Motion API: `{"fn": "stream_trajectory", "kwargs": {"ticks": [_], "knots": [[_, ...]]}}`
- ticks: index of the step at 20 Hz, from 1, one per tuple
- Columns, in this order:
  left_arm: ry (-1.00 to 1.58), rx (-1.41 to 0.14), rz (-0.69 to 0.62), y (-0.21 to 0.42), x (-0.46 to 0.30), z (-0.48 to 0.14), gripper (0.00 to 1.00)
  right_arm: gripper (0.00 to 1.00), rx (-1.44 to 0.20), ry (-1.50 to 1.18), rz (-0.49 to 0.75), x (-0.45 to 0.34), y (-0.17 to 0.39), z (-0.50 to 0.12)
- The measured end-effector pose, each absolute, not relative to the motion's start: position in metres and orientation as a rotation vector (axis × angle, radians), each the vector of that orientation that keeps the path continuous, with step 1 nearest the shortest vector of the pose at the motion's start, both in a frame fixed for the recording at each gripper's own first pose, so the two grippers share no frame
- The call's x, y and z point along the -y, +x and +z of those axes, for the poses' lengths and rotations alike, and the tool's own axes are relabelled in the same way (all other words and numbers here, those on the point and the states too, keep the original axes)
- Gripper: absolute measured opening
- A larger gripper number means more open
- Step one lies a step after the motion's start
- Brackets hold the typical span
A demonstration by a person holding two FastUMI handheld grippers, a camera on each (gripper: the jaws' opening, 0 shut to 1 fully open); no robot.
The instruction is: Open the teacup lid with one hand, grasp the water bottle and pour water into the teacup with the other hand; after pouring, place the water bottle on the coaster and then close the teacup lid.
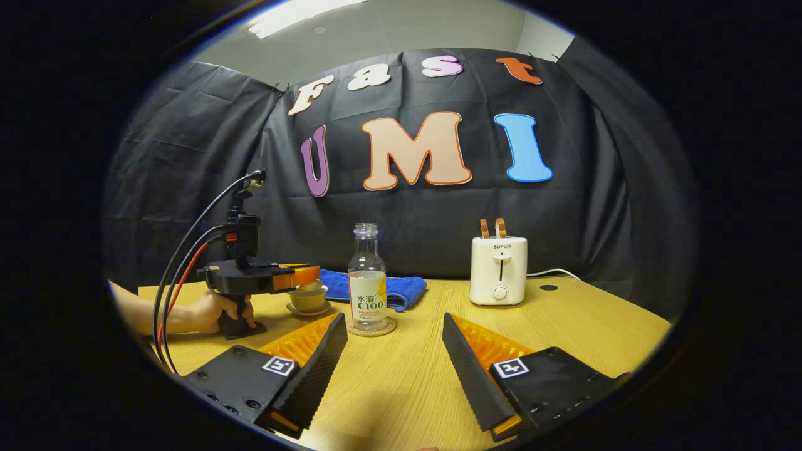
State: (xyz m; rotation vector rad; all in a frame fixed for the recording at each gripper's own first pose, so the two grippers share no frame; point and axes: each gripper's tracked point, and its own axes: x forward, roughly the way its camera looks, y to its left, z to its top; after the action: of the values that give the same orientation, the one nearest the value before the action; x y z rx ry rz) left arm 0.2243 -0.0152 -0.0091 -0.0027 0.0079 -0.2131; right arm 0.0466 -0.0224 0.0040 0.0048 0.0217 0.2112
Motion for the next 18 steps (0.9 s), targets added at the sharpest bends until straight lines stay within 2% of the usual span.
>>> {"fn": "stream_trajectory", "kwargs": {"ticks": [10, 17, 18], "knots": [[0.073, -0.097, -0.172, 0.229, 0.016, -0.022, 0.22, 0.98, -0.02, 0.006, 0.214, 0.024, 0.041, 0.004], [0.083, -0.112, -0.167, 0.228, 0.016, -0.023, 0.26, 1.0, -0.02, 0.007, 0.213, 0.024, 0.041, 0.003], [0.078, -0.111, -0.173, 0.228, 0.016, -0.023, 0.29, 0.98, -0.019, 0.006, 0.213, 0.024, 0.041, 0.004]]}}
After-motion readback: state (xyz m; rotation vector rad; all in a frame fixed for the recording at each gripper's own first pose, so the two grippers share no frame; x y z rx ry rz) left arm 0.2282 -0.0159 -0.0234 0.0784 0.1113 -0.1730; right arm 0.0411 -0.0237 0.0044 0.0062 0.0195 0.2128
